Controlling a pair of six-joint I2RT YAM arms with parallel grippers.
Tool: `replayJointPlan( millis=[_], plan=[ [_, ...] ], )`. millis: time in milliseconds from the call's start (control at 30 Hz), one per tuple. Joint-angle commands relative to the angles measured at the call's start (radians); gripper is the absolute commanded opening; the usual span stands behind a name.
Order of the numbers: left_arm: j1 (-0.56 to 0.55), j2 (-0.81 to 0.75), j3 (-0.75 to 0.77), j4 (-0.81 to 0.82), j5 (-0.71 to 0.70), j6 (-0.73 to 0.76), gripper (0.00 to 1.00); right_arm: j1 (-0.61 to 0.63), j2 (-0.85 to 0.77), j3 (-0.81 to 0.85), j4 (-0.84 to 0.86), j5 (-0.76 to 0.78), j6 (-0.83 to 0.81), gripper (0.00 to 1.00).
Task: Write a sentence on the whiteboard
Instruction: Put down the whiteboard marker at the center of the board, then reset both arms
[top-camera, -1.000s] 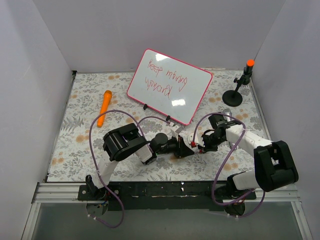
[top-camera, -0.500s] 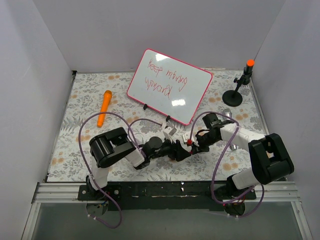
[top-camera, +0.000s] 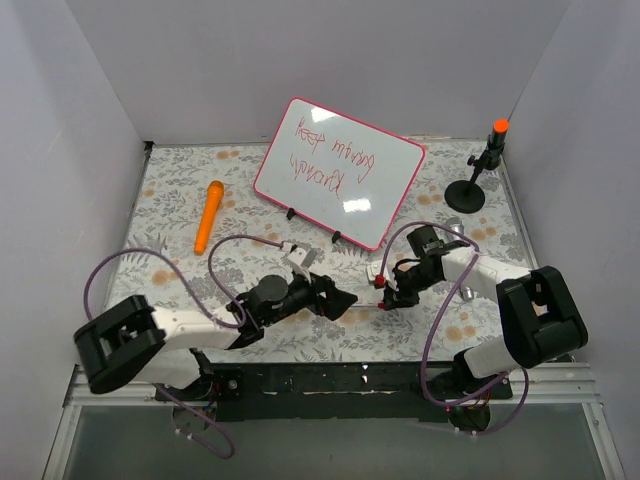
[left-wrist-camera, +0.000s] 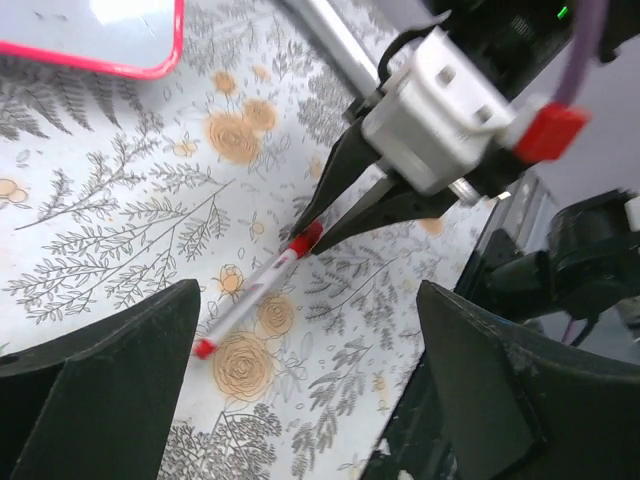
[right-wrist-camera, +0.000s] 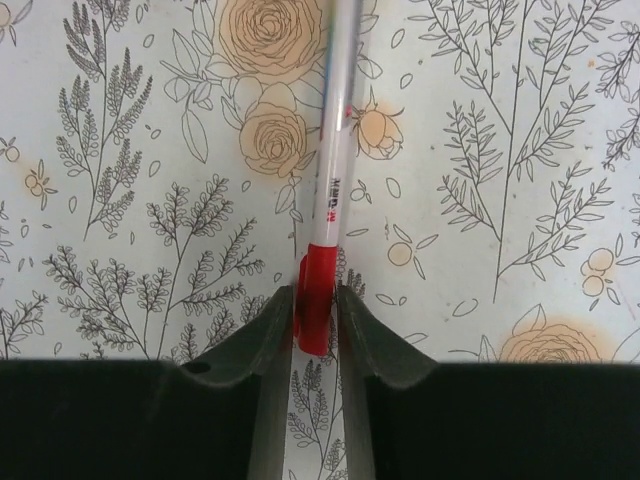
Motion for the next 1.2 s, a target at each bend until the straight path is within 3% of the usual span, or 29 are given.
replayJointPlan(
  millis=[0, 100, 200, 333, 467, 567, 600, 700, 833, 1000, 1167],
  plan=[
    [0.019, -0.311, 0.049, -0.376, -0.104, 0.066, 0.98, -0.007, -0.023, 0.058, -0.046, 0.092, 0.088, 0.39],
    [0.044, -0.496, 0.13, -0.582, -0.121, 0.111, 0.98, -0.01, -0.046, 0.122, -0.101, 0.153, 0.119, 0.54],
    [0.081, -0.603, 0.221, -0.759, -0.139, 0.121, 0.98, -0.018, -0.085, 0.188, -0.156, 0.193, 0.159, 0.59],
    [0.147, -0.636, 0.365, -0.975, -0.139, 0.162, 0.98, -0.079, -0.2, 0.279, -0.222, 0.176, 0.225, 0.62],
    [0.277, -0.593, 0.554, -1.203, -0.179, 0.336, 0.98, -0.187, -0.352, 0.369, -0.193, 0.162, 0.395, 0.72],
    [0.451, -0.585, 0.658, -1.236, -0.042, 0.333, 0.98, -0.266, -0.454, 0.438, -0.159, 0.192, 0.536, 0.8],
    [0.513, -0.579, 0.683, -1.241, -0.003, 0.295, 0.98, -0.283, -0.512, 0.447, -0.132, 0.217, 0.628, 0.88],
    [0.551, -0.571, 0.723, -1.23, 0.097, 0.217, 0.98, -0.317, -0.641, 0.431, 0.015, 0.347, 0.874, 0.93],
    [0.551, -0.614, 0.703, -1.189, 0.113, 0.192, 0.98, -0.385, -0.665, 0.463, 0.057, 0.444, 1.107, 0.93],
    [0.551, -0.66, 0.719, -1.215, 0.083, 0.207, 0.98, -0.418, -0.689, 0.46, 0.083, 0.586, 1.187, 0.93],
    [0.551, -0.669, 0.726, -1.244, 0.068, 0.218, 0.98, -0.42, -0.691, 0.452, 0.094, 0.578, 1.195, 0.94]
  ],
)
